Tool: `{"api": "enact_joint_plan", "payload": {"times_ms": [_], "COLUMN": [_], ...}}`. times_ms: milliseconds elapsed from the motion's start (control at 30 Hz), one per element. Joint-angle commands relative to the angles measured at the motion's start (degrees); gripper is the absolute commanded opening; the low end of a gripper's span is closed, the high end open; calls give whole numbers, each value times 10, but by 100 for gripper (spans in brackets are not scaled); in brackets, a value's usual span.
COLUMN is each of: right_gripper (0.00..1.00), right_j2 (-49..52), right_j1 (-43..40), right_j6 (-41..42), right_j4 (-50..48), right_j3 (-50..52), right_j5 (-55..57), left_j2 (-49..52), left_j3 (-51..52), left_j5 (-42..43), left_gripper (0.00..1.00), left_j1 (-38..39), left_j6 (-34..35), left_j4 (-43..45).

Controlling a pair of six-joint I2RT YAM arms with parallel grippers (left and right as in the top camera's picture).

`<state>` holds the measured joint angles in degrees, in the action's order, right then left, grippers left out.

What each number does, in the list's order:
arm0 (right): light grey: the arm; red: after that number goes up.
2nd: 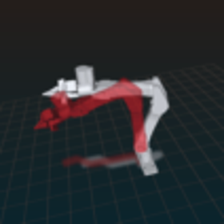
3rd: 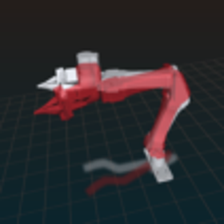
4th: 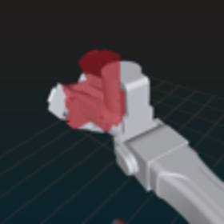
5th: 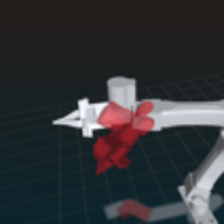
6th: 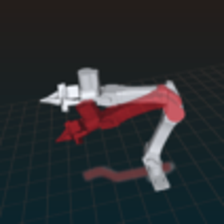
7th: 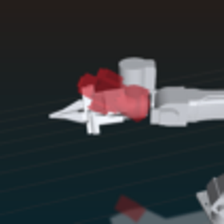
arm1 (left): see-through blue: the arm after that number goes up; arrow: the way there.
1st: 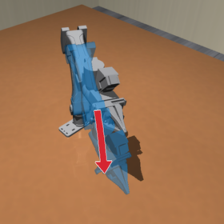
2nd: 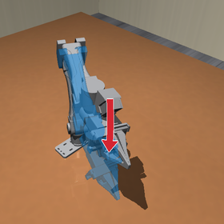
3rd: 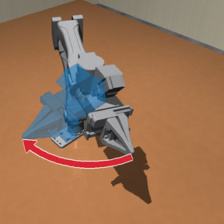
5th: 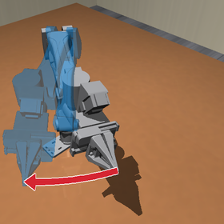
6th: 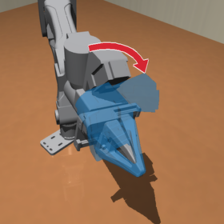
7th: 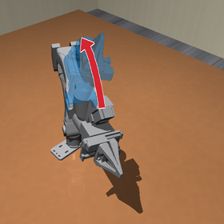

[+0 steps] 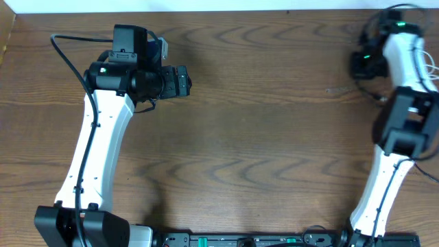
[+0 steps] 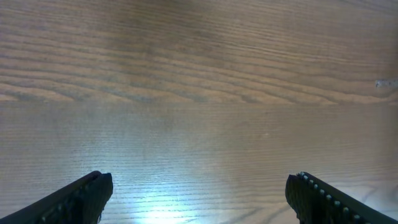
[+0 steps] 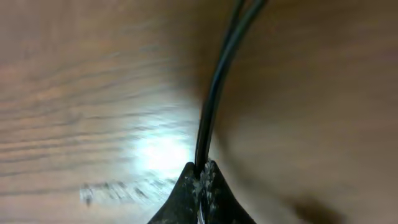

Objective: Untangle cables

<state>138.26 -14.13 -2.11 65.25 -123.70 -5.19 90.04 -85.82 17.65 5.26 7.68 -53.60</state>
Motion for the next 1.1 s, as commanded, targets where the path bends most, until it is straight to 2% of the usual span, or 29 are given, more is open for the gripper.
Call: {"api": "enact_joint_plan", "payload": {"times_ms": [0, 133, 233, 400, 567, 600, 633, 667, 700, 767, 1067], "right_gripper": [1, 1, 1, 1, 2, 11, 24, 49, 69, 97, 99], "right_j2": [-124, -192, -212, -212, -208, -207, -207, -207, -207, -207, -207], "right_j1": [-46, -115, -155, -206, -223, -224, -224, -224, -223, -219, -166], "right_j6": [57, 102, 105, 118, 148, 150, 151, 156, 158, 158, 154], "right_j4": [-17, -42, -42, -32, -33, -33, -33, -31, -31, -28, 47], "right_j3": [-8, -8, -8, -7, 2, 4, 5, 5, 5, 5, 5], "right_j5": [1, 36, 36, 42, 118, 121, 119, 115, 107, 84, 40], "left_j2": [5, 5, 5, 5, 5, 5, 5, 5, 5, 5, 5], "left_j3": [1, 1, 1, 1, 1, 1, 1, 1, 1, 1, 1], "left_j5": [-2, -2, -2, -2, -2, -2, -2, -2, -2, -2, -2], "left_gripper": [94, 94, 94, 94, 94, 94, 94, 94, 94, 94, 94], "left_j1": [0, 0, 0, 0, 0, 0, 0, 0, 0, 0, 0], "left_j6": [1, 1, 1, 1, 1, 1, 1, 1, 1, 1, 1], "left_j4": [-1, -1, -1, -1, -1, -1, -1, -1, -1, -1, -1]}}
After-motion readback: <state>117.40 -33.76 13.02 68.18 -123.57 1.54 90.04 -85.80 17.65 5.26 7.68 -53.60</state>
